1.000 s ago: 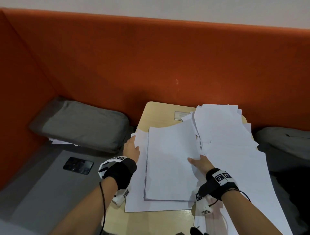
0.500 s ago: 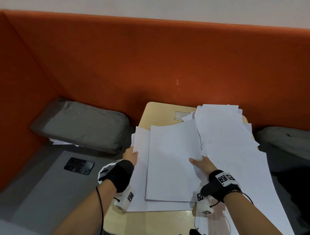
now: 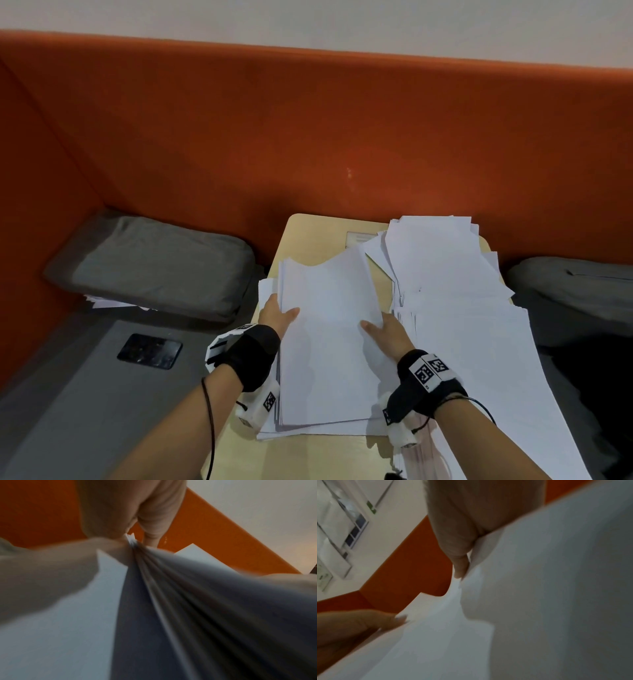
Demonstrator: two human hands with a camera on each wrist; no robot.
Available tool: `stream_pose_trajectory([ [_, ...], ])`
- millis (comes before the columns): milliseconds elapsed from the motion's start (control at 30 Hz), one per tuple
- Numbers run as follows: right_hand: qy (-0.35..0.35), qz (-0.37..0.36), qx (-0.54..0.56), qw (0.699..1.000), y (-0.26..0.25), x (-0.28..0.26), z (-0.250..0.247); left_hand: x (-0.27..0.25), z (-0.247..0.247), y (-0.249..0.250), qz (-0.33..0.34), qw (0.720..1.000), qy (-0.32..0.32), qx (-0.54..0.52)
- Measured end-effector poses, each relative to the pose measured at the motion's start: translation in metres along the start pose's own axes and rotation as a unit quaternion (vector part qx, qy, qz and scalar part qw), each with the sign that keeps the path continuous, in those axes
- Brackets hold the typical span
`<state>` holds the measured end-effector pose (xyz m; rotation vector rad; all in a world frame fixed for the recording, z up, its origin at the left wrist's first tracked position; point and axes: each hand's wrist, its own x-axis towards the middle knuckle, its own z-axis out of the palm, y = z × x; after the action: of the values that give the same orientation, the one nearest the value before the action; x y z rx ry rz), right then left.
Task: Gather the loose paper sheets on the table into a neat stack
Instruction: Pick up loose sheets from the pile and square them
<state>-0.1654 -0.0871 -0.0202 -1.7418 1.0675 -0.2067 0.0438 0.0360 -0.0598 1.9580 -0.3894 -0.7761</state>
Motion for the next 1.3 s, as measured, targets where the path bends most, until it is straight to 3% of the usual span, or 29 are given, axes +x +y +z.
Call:
stream_pose_trajectory([
  [133, -0.011, 0.009, 0.107, 0.994, -0.007, -0.004, -0.003, -0.016, -0.009, 0.005, 0.033, 0.999, 0.01, -0.041],
  [267, 0.033, 0.014, 0.216, 0.976, -0.019, -0.007, -0.02, -0.043, -0.027, 0.056, 0.177, 0.974, -0.025, -0.138],
  [400, 0.046, -0.067, 0.293, 0.953, -0.054, -0.012, -0.042, -0.064, -0.041, 0.123, 0.28, 0.941, -0.045, -0.185],
  [567, 0.082, -0.157, 0.279, 0.944, -0.104, -0.023, -0.062, -0.075, -0.047, 0.155, 0.333, 0.918, -0.011, -0.213],
  [700, 0.075, -0.184, 0.276, 0.94, -0.119, -0.026, -0.066, -0.076, -0.048, 0.156, 0.336, 0.911, 0.013, -0.24],
  [800, 0.049, -0.169, 0.239, 0.955, -0.111, -0.024, -0.06, -0.071, -0.047, 0.143, 0.31, 0.92, 0.017, -0.239],
  [967, 0.024, -0.071, 0.167, 0.983, -0.07, -0.007, -0.043, -0.061, -0.036, 0.117, 0.247, 0.952, 0.004, -0.181],
  [1100, -0.035, 0.013, 0.069, 0.997, -0.028, 0.002, -0.03, -0.056, -0.028, 0.097, 0.201, 0.969, -0.005, -0.144],
  [1200, -0.004, 0.024, 0.073, 0.997, -0.017, 0.001, -0.028, -0.057, -0.025, 0.098, 0.191, 0.969, 0.015, -0.156],
  [1300, 0.054, -0.014, 0.137, 0.989, -0.028, -0.005, -0.032, -0.055, -0.026, 0.109, 0.204, 0.962, 0.054, -0.172],
])
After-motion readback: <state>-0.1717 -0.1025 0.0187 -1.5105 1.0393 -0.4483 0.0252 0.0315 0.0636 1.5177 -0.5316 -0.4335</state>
